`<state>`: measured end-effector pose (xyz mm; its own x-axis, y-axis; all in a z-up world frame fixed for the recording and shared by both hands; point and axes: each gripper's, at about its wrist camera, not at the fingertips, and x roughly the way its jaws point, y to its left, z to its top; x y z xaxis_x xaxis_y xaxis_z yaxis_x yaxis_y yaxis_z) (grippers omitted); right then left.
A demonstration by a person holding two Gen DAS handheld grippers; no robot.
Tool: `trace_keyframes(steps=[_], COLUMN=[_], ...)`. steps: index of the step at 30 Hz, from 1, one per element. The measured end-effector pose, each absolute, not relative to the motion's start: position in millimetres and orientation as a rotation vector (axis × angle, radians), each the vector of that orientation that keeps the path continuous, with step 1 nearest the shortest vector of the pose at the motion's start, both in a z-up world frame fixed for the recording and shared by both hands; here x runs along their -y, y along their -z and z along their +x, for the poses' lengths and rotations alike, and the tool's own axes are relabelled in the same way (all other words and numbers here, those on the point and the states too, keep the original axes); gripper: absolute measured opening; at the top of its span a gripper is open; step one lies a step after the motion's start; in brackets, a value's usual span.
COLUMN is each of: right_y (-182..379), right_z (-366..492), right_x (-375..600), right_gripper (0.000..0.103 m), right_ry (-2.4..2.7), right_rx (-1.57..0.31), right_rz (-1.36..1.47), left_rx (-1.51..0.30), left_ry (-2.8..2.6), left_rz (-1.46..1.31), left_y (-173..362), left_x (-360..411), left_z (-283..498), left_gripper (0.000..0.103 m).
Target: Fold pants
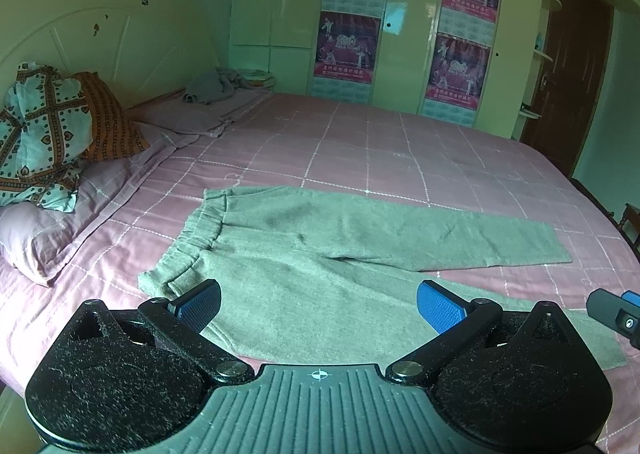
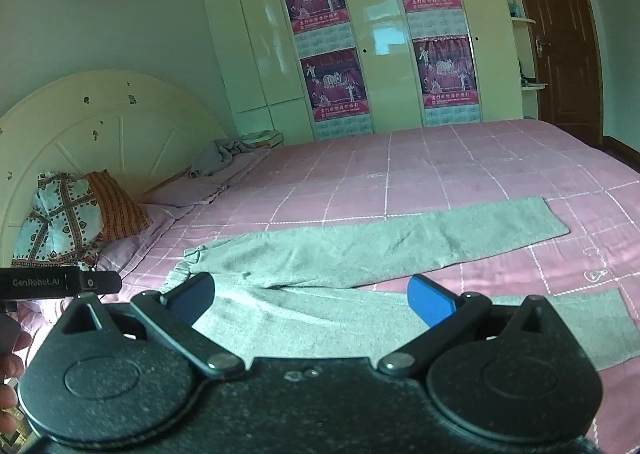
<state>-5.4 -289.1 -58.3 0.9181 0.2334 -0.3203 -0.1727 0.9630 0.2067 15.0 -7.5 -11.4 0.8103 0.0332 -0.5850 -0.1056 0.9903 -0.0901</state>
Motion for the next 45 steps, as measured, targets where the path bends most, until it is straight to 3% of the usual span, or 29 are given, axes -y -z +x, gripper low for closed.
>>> trace_keyframes(steps=[45], right_y=[67.0], right_z=[35.6], right_x=[259.9], right_gripper=[0.103], right_ry=[-0.253], right_rx=[-0.415], right_rz=[0.102], left_rx=[-0.646], left_ry=[-0.112], left_rz=[-0.109], left_y=[33.8], left_x=[-16.6], left_z=[58.2], left_gripper=[0.103])
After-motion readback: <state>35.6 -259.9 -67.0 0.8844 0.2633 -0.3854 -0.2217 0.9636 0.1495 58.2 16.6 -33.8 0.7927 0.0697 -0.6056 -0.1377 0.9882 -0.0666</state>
